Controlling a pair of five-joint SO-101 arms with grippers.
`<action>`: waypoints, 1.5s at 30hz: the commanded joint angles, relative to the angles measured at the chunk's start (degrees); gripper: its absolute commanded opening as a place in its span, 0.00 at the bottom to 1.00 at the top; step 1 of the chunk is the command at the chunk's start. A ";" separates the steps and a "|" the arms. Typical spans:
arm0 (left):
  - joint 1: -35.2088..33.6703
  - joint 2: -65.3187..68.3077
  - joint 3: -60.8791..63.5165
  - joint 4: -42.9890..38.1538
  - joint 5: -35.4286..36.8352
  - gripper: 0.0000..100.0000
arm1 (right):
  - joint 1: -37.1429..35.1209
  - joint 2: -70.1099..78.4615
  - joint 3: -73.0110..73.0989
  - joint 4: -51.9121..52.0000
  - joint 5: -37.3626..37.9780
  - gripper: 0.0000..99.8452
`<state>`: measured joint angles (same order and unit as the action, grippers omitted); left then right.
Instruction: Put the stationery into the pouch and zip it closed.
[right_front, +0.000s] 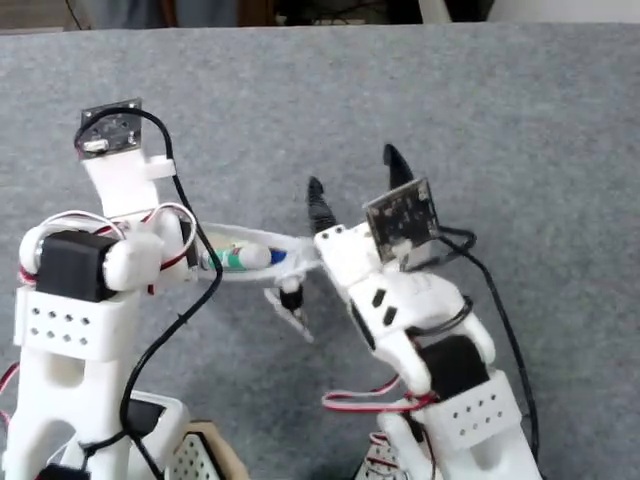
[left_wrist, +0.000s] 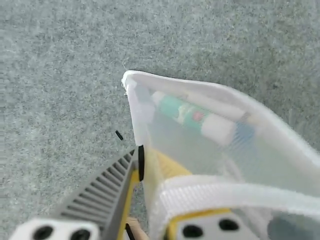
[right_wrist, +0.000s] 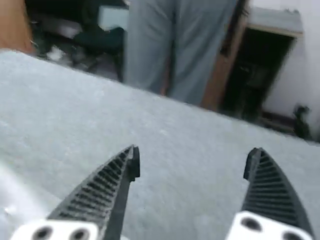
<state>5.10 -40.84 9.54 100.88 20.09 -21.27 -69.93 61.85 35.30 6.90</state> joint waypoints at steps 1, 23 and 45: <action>-0.48 -1.23 0.66 -0.18 0.09 0.03 | 1.76 0.04 -0.40 4.48 0.18 0.33; -5.58 -1.23 2.24 -1.49 0.44 0.03 | -1.93 0.22 -8.04 25.67 0.18 0.33; -6.02 -1.14 2.68 -2.99 0.35 0.03 | -20.13 0.57 -27.38 48.09 -14.86 0.33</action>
<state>-0.18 -41.01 12.44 99.38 20.18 -39.38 -70.02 35.47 85.41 -6.81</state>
